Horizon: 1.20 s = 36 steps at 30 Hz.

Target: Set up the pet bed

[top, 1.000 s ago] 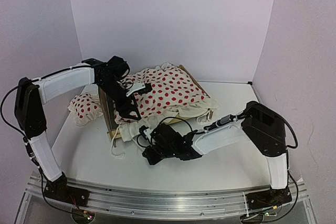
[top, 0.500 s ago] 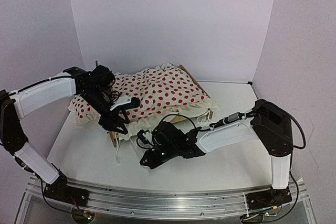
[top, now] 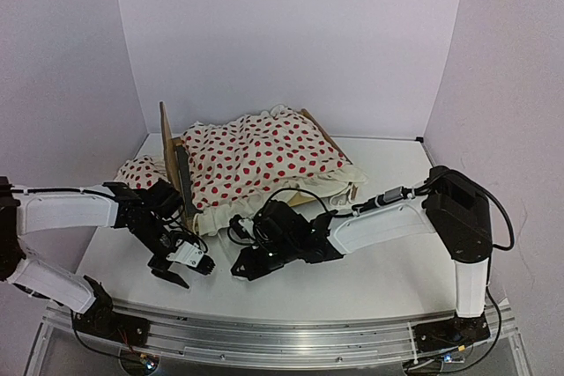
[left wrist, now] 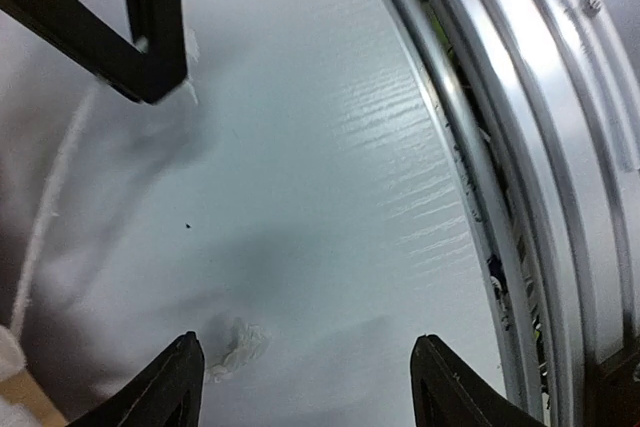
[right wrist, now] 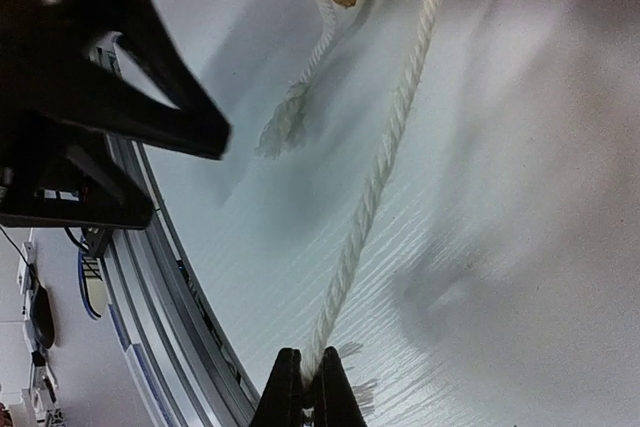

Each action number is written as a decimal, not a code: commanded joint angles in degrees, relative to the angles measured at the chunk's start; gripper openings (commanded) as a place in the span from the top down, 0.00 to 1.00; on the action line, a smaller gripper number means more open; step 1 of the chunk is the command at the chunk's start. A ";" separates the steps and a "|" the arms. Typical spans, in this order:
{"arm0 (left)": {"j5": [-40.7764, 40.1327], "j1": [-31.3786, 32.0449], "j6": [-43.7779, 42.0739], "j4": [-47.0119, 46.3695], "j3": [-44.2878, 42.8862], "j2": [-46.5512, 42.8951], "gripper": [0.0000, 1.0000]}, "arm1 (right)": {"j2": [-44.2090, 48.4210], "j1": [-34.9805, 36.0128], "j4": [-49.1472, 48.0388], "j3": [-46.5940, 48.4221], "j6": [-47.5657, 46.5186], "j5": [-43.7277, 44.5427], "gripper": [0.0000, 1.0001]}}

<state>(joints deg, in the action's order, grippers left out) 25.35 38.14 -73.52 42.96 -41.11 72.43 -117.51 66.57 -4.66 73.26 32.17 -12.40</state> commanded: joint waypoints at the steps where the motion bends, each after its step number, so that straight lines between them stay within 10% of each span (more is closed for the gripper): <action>1: -8.58 0.70 -0.53 -11.91 1.36 5.62 0.27 | 0.80 0.41 1.02 2.12 0.45 -2.02 1.00; 10: -17.50 0.62 -4.56 -23.16 8.80 8.17 0.54 | 1.68 0.41 1.22 0.93 0.58 -1.06 1.00; 16: -5.95 0.62 3.89 -14.84 0.77 7.32 1.00 | 1.40 0.42 1.32 0.01 -0.14 -0.65 1.00; 25: 15.23 0.71 34.09 -8.87 -21.01 10.54 1.00 | 0.72 1.31 -3.96 -4.11 -2.37 5.66 1.00; 36: 14.33 4.42 51.33 -23.80 -17.09 15.38 1.00 | 1.24 3.58 -12.73 -5.17 -5.86 6.59 1.00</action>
<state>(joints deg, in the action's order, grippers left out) 39.30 40.34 -30.25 25.47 -60.07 86.07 -117.51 68.63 -12.92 67.85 29.95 -5.77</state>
